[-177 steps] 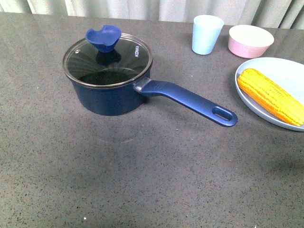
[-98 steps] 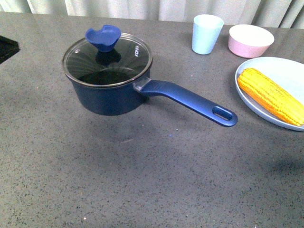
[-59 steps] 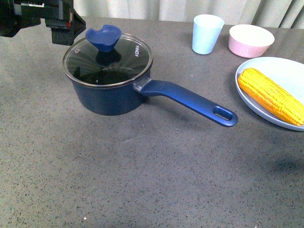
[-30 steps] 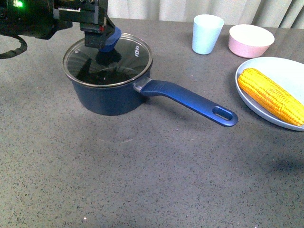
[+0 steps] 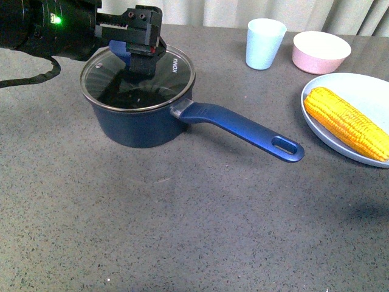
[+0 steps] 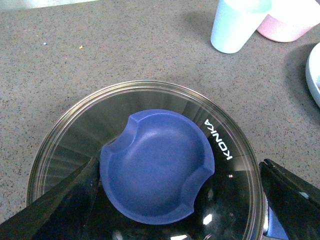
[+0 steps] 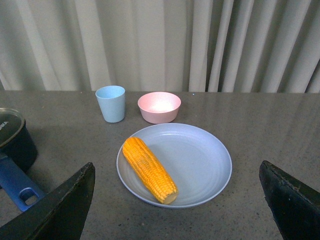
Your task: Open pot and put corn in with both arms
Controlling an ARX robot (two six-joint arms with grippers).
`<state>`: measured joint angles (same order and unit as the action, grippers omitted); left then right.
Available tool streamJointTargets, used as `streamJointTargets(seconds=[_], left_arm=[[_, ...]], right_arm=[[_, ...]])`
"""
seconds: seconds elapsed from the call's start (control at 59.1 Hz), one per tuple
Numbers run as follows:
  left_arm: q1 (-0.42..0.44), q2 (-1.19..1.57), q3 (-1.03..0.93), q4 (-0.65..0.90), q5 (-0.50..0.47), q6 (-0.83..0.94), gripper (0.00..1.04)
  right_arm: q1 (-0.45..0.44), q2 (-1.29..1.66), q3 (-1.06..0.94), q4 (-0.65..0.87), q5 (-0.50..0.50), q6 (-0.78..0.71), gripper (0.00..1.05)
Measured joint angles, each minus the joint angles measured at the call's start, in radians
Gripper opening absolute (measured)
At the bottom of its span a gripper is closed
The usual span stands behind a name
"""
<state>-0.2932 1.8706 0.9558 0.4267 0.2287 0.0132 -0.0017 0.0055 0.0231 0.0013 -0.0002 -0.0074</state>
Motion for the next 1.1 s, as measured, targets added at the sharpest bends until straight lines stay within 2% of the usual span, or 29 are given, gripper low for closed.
streamJointTargets(seconds=[1.049,1.1], left_arm=[[-0.028,0.099,0.095,-0.008,-0.071,-0.003,0.96],[-0.029,0.099,0.096,-0.008,-0.074,-0.003,0.92]], right_arm=[[0.000,0.000,0.000,0.000,0.000,0.000,0.96],[0.000,0.000,0.000,0.000,0.000,0.000,0.96]])
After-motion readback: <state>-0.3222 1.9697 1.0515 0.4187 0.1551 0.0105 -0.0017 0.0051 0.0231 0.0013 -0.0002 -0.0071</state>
